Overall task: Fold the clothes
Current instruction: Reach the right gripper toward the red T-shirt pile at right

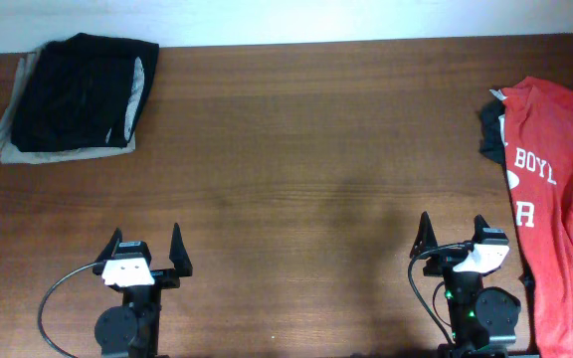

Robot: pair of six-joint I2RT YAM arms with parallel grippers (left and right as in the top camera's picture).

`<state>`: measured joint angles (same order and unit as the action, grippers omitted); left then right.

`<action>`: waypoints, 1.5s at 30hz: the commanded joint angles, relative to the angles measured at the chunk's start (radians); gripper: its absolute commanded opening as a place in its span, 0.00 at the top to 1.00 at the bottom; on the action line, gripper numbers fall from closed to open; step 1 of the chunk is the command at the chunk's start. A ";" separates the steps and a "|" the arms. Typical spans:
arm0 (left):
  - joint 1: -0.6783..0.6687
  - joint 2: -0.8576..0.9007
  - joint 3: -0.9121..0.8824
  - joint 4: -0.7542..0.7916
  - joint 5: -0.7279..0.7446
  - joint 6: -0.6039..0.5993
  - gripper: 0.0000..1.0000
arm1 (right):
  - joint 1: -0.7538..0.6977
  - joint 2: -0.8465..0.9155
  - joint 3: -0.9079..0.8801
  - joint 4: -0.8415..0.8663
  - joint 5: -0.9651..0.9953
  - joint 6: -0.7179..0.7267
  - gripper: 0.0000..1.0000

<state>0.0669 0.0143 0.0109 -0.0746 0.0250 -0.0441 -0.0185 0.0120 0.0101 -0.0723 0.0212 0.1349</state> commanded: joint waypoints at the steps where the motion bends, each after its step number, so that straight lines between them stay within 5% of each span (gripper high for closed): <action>1: 0.006 -0.009 -0.003 -0.008 -0.007 0.023 0.01 | 0.005 -0.006 -0.005 -0.007 0.013 0.004 0.01; 20: 0.006 -0.009 -0.003 -0.008 -0.007 0.023 0.01 | 0.005 -0.006 -0.005 0.008 0.012 0.005 0.01; 23: 0.006 -0.009 -0.002 -0.008 -0.006 0.023 0.01 | 0.005 -0.006 -0.005 0.101 -0.128 0.159 0.01; 27: 0.006 -0.009 -0.003 -0.008 -0.007 0.023 0.01 | 0.005 -0.006 -0.005 0.167 -0.459 0.581 0.01; 30: 0.006 -0.009 -0.003 -0.008 -0.006 0.023 0.01 | 0.005 -0.006 -0.005 0.215 -0.474 0.710 0.01; 37: 0.006 -0.009 -0.003 -0.008 -0.007 0.023 0.01 | 0.005 -0.006 0.012 0.511 -0.426 0.692 0.01; 45: 0.006 -0.009 -0.002 -0.008 -0.007 0.023 0.01 | 0.005 0.174 0.381 0.299 -0.140 0.257 0.01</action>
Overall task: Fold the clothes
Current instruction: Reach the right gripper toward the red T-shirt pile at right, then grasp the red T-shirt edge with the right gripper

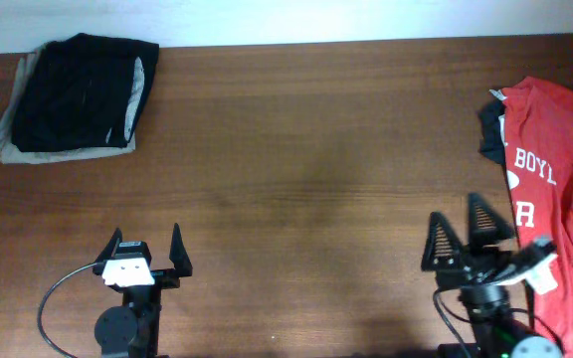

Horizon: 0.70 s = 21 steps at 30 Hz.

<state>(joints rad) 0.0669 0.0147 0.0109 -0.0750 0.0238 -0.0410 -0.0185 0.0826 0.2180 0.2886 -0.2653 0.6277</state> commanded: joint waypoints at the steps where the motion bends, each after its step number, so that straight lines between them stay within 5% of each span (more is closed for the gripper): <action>1: 0.006 -0.010 -0.002 -0.007 -0.006 0.020 0.01 | 0.005 0.150 0.230 -0.109 0.190 -0.277 0.01; 9: 0.006 -0.010 -0.003 -0.007 -0.005 0.019 0.01 | -0.015 0.751 0.703 -0.460 0.780 -0.504 0.01; 21: 0.006 -0.010 -0.002 -0.007 -0.006 0.019 0.01 | -0.320 1.495 1.320 -0.930 0.696 -0.527 0.01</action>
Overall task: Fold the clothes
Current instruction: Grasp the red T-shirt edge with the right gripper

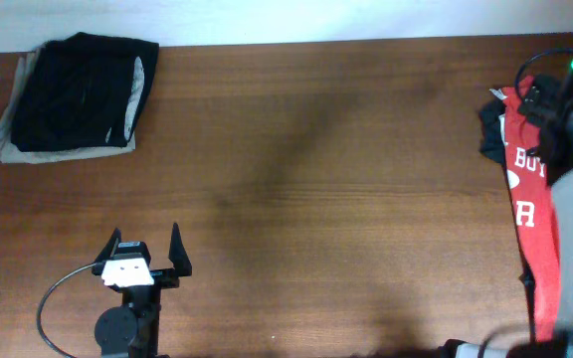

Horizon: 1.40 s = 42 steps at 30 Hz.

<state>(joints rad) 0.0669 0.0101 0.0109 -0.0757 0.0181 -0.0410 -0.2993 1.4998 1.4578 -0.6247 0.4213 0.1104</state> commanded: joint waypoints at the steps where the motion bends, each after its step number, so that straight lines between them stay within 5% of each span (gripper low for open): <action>1: 0.006 -0.005 -0.002 -0.006 0.000 0.019 0.01 | -0.049 0.092 0.080 -0.015 0.011 -0.010 0.01; 11: 0.006 -0.005 -0.003 -0.006 0.000 0.020 0.01 | -0.294 0.364 0.080 -0.036 -0.082 0.006 0.01; 26: 0.006 -0.005 -0.003 -0.006 0.000 0.019 0.01 | -0.495 0.465 0.079 -0.010 -0.375 0.018 0.14; 32: 0.006 -0.005 -0.002 -0.006 0.000 0.019 0.01 | -0.546 0.541 0.079 0.055 -0.585 0.091 0.17; 42: 0.006 -0.005 -0.003 -0.006 0.000 0.020 0.01 | -0.548 0.622 0.079 0.195 -0.613 0.213 0.17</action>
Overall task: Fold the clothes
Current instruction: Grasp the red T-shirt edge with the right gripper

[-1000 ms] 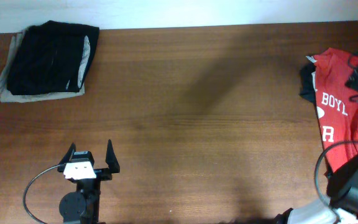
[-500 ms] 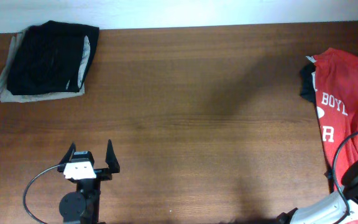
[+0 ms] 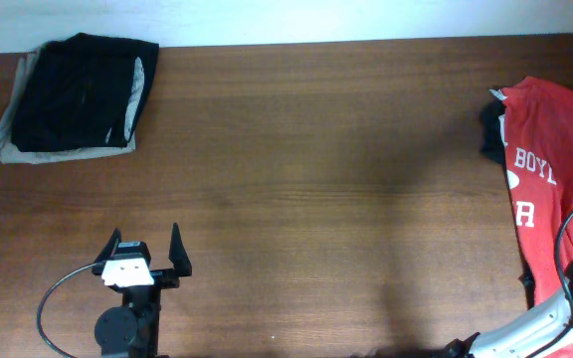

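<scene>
A red T-shirt [image 3: 550, 149] with white letters lies crumpled at the right edge of the table, on top of a dark garment [image 3: 489, 127]. My left gripper [image 3: 146, 245] rests open near the front edge, holding nothing. Of my right arm only a white link [image 3: 525, 333] at the bottom right, a black cable [image 3: 563, 239] and a dark bit at the frame's right edge over the shirt show. Its fingers are out of frame.
A folded stack sits at the far left corner: a black garment [image 3: 78, 89] on a beige one [image 3: 6, 144]. A pale cloth peeks out behind the red shirt. Bare brown table [image 3: 306, 169] lies between the stack and the shirt.
My right arm, which stood high over the upper part of the red shirt, has moved right and now lies mostly beyond the frame edge. The shirt shows fully again. The left arm is unmoved.
Both grippers first rested open at the front edge. Then the right gripper was lifted and angled toward the red shirt. After that it hung over the shirt's far part at the right edge, and now it is out of frame there. The shirt lies much as before.
</scene>
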Robot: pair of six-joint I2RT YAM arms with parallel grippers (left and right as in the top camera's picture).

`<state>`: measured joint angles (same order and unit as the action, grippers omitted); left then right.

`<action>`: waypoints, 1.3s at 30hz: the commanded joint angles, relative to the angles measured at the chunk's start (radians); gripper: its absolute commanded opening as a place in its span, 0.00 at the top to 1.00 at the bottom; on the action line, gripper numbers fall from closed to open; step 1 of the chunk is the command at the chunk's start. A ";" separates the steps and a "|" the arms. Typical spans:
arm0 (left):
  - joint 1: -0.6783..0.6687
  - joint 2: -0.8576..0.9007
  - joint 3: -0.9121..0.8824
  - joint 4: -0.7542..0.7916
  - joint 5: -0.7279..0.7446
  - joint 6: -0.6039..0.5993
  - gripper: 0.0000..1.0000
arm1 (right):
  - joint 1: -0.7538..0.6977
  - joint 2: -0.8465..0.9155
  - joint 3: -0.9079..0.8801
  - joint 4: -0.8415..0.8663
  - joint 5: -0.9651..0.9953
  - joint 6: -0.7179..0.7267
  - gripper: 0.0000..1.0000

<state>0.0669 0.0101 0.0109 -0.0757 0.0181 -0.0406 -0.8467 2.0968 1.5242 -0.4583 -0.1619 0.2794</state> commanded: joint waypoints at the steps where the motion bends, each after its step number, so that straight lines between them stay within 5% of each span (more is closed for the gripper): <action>1: 0.006 -0.005 -0.003 -0.006 0.000 0.019 0.01 | 0.000 0.027 0.013 0.041 -0.029 0.044 0.17; 9: 0.006 -0.005 -0.003 -0.006 0.000 0.019 0.01 | 0.000 0.027 0.013 0.101 0.000 0.044 0.35; 17: 0.006 -0.005 -0.003 -0.006 0.000 0.019 0.01 | -0.002 0.043 0.013 0.092 0.020 0.044 0.31; 23: 0.006 -0.005 -0.003 -0.006 0.000 0.019 0.01 | -0.006 0.057 0.013 0.079 0.066 0.044 0.36; 34: 0.006 -0.005 -0.003 -0.006 0.000 0.019 0.01 | -0.006 0.057 0.013 0.098 0.066 0.044 0.86; 39: 0.006 -0.005 -0.003 -0.006 0.000 0.019 0.01 | -0.006 0.044 0.053 0.076 0.048 0.044 0.96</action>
<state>0.0669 0.0101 0.0109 -0.0757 0.0177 -0.0406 -0.8486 2.1441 1.5261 -0.3668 -0.1097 0.3206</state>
